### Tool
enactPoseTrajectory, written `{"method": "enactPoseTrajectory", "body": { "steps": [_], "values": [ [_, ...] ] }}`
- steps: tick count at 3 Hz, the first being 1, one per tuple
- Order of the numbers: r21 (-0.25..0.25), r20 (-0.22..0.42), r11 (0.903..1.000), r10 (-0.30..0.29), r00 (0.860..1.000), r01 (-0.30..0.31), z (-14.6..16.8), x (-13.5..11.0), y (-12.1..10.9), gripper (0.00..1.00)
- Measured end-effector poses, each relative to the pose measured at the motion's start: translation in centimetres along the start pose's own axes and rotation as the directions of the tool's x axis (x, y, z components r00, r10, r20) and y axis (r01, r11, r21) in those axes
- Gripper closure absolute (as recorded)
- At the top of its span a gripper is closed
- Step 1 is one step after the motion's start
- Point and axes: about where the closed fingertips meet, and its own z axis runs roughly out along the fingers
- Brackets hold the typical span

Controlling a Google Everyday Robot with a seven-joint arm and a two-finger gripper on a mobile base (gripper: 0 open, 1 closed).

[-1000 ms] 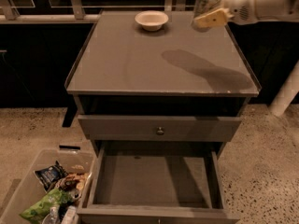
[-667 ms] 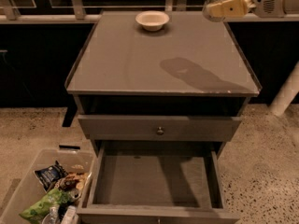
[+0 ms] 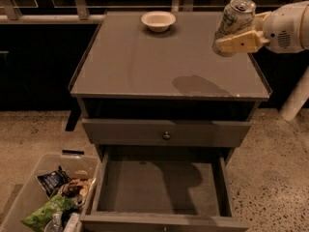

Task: Place 7up can into middle drawer

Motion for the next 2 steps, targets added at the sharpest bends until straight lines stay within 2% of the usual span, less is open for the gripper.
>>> {"method": "enactPoseTrajectory", "body": {
  "steps": [1,2],
  "values": [
    [-0.002,0.000,1.0000,-0.001,1.000,0.001,0.09,-0.04,0.04,1.00],
    [-0.027,0.010,0.9994,0.020,1.000,-0.020,0.14,-0.49,0.54,1.00]
  ]
}}
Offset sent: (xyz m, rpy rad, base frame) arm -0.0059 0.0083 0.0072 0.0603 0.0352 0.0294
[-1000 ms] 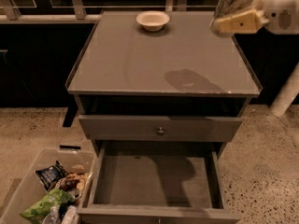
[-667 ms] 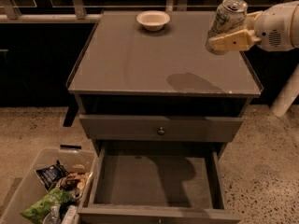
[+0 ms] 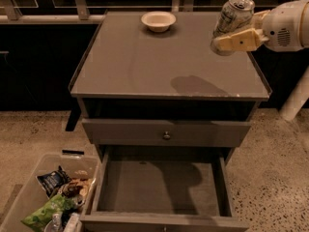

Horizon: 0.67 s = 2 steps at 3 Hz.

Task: Place 7up can into middle drawer

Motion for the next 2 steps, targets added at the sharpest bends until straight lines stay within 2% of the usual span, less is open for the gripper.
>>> {"method": "enactPoseTrajectory", "body": {
  "steps": [1,2],
  "values": [
    [-0.047,0.023,0.9960,0.077,0.997,-0.076,-1.6,0.0,2.6,1.00],
    [-0.081,0.055,0.9839,0.164,0.985,-0.159,-3.8,1.1,6.7,1.00]
  ]
}}
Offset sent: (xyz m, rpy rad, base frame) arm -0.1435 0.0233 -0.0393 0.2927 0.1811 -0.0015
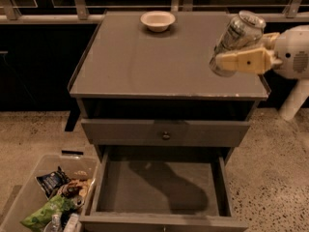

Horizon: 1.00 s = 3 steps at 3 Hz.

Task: Place 7up can into middle drawer

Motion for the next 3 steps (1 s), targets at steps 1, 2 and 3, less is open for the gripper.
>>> {"method": "enactPoseTrajectory", "body": {
  "steps": [1,2,3],
  "values": [
    [-0.011,0.010,0.9983,0.057,0.998,-0.056,-0.5,3.2,4.2,1.00],
    [0.020,-0.077,0.9990,0.041,0.996,-0.040,1.1,7.4,7.2,1.00],
    [0.116,-0.245,0.9918,-0.023,0.969,0.053,3.5,11.7,9.1,1.00]
  ]
}}
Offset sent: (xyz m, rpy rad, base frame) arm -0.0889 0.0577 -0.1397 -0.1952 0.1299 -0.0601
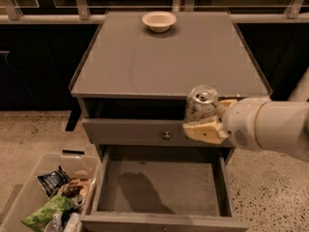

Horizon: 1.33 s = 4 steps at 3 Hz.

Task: Place 7up can into middle drawer

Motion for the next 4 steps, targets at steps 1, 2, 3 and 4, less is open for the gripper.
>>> {"method": "enactPoseTrajectory", "body": {
  "steps": [1,2,3,4],
  "values": [
    [0.119,-0.118,0.9902,-0.058,0.991,0.073,2.5,3.1,1.5,1.00],
    [0.171,-0.135,0.9816,-0.062,0.989,0.085,3.1,4.6,1.2,1.00],
    [0.174,-0.127,0.9809,-0.065,0.990,0.087,2.9,4.3,1.1,1.00],
    [0.167,-0.124,0.9841,-0.039,0.991,0.060,2.6,7.0,0.6,1.00]
  ]
}}
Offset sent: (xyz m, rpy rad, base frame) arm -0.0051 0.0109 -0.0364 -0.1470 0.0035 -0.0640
